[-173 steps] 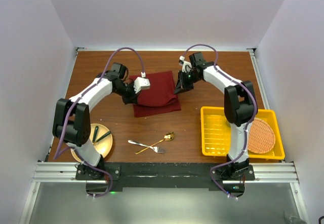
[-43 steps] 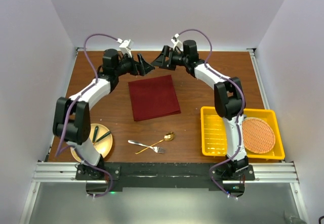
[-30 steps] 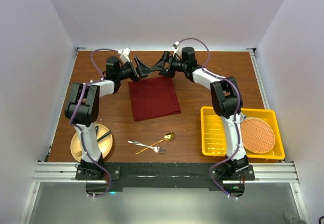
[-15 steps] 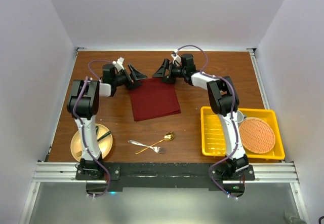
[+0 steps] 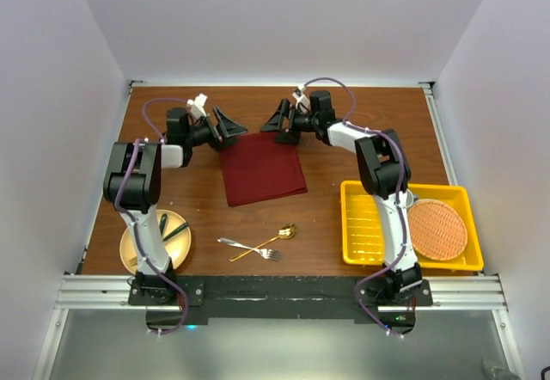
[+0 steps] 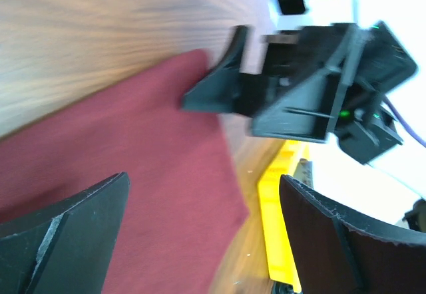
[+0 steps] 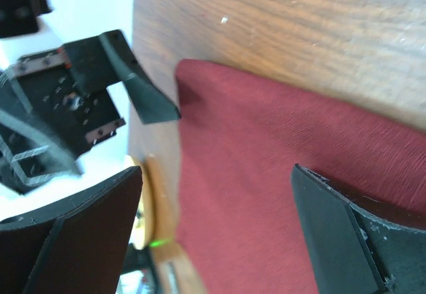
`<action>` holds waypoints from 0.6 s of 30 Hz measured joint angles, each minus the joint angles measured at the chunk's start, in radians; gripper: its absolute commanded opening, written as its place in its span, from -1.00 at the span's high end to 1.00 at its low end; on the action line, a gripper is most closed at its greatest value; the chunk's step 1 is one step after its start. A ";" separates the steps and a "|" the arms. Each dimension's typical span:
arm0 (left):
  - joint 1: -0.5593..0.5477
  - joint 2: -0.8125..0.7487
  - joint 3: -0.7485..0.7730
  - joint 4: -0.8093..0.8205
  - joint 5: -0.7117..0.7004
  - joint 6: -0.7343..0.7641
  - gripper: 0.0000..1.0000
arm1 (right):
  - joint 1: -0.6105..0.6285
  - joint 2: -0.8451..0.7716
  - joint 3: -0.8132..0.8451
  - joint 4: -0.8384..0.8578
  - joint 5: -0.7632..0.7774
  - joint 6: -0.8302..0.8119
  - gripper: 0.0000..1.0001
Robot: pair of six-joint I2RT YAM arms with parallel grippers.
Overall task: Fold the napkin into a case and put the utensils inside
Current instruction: Smooth out the square-folded napkin at the center of the board.
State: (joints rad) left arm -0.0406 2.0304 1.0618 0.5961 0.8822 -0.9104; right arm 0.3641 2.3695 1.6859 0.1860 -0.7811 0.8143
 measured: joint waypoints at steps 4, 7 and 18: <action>-0.058 -0.046 0.022 0.051 -0.004 -0.027 -1.00 | 0.000 -0.056 -0.013 -0.003 0.000 0.039 -0.96; -0.093 -0.039 0.056 0.072 -0.033 -0.051 -1.00 | 0.000 -0.078 -0.013 0.009 0.004 0.054 -0.96; -0.117 0.176 0.165 0.080 -0.181 -0.108 -1.00 | -0.011 0.004 -0.009 -0.058 0.064 0.042 -0.96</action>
State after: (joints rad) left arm -0.1577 2.2063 1.2266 0.6758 0.7013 -1.0183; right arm 0.3534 2.3737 1.6768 0.1280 -0.7170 0.8566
